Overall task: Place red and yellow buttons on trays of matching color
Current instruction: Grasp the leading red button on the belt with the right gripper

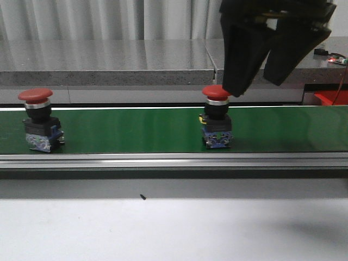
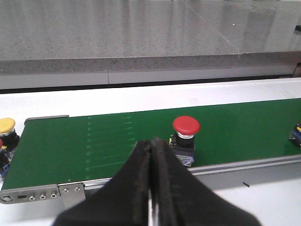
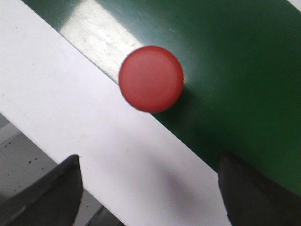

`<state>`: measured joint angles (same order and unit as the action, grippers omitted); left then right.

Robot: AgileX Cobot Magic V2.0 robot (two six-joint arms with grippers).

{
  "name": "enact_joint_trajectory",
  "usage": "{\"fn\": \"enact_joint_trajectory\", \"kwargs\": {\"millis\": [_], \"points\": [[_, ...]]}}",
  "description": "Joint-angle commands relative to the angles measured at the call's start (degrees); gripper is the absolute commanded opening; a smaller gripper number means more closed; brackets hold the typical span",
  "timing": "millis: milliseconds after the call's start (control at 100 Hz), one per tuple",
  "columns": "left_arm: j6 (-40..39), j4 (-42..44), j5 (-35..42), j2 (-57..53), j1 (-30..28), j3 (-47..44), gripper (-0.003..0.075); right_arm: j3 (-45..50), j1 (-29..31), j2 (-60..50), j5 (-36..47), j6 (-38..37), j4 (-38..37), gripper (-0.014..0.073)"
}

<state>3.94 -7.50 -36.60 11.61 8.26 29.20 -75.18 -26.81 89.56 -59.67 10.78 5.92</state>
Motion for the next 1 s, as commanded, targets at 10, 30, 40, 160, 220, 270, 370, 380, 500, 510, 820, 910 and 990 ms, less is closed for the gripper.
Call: {"fn": "enact_joint_trajectory", "kwargs": {"millis": [10, 30, 40, 160, 220, 270, 370, 380, 500, 510, 820, 910, 990], "points": [[-0.5, -0.91, 3.93, 0.7, 0.47, 1.48, -0.0019, -2.09, 0.04, 0.0, 2.85, 2.76, 1.13, 0.0594], [-0.5, -0.91, 3.93, 0.7, 0.47, 1.48, -0.0019, -2.16, 0.04, 0.38, 3.3, 2.95, 1.13, 0.0594], [-0.5, -0.91, 3.93, 0.7, 0.47, 1.48, -0.0019, -2.16, 0.04, 0.5, 3.65, 3.08, 1.13, 0.0594], [-0.5, -0.91, 3.93, 0.7, 0.47, 1.48, -0.0019, -2.45, 0.04, 2.23, 6.59, 3.27, 1.13, 0.0594], [-0.5, -0.91, 3.93, 0.7, 0.47, 1.48, -0.0019, -2.45, 0.04, 2.82, 8.23, 3.27, 1.13, 0.0593], [-0.5, -0.91, 3.93, 0.7, 0.47, 1.48, -0.0019, -2.45, 0.04, 3.22, 9.44, 3.33, 1.13, 0.0593], [-0.5, -0.91, 3.93, 0.7, 0.47, 1.48, -0.0019, -2.45, 0.04, 3.96, 10.26, 3.97, 1.02, 0.0562], [-0.5, -0.91, 3.93, 0.7, 0.47, 1.48, -0.0019, -2.45, 0.04, 3.97, 10.26, 3.97, 1.02, 0.055], [-0.5, -0.91, 3.93, 0.7, 0.47, 1.48, -0.0019, -2.45, 0.09, 4.1, 10.26, 3.97, 0.42, 0.0373], [-0.5, -0.91, 3.93, 0.7, 0.47, 1.48, -0.0019, -2.45, 0.09, 4.1, 10.26, 3.97, 0.42, 0.036], [-0.5, -0.91, 3.93, 0.7, 0.47, 1.48, -0.0019, -2.51, 1.65, 1.44, 12.21, 3.97, -1.2, 0.0141], [-0.5, -0.91, 3.93, 0.7, 0.47, 1.48, -0.0019, -3.2, 4.6, -0.19, 13.03, 3.92, -1.63, 0.0141], [-0.5, -0.91, 3.93, 0.7, 0.47, 1.48, -0.0019, -4.96, 8.21, -1.02, 12.68, 3.93, -1.63, 0.0141]]}}
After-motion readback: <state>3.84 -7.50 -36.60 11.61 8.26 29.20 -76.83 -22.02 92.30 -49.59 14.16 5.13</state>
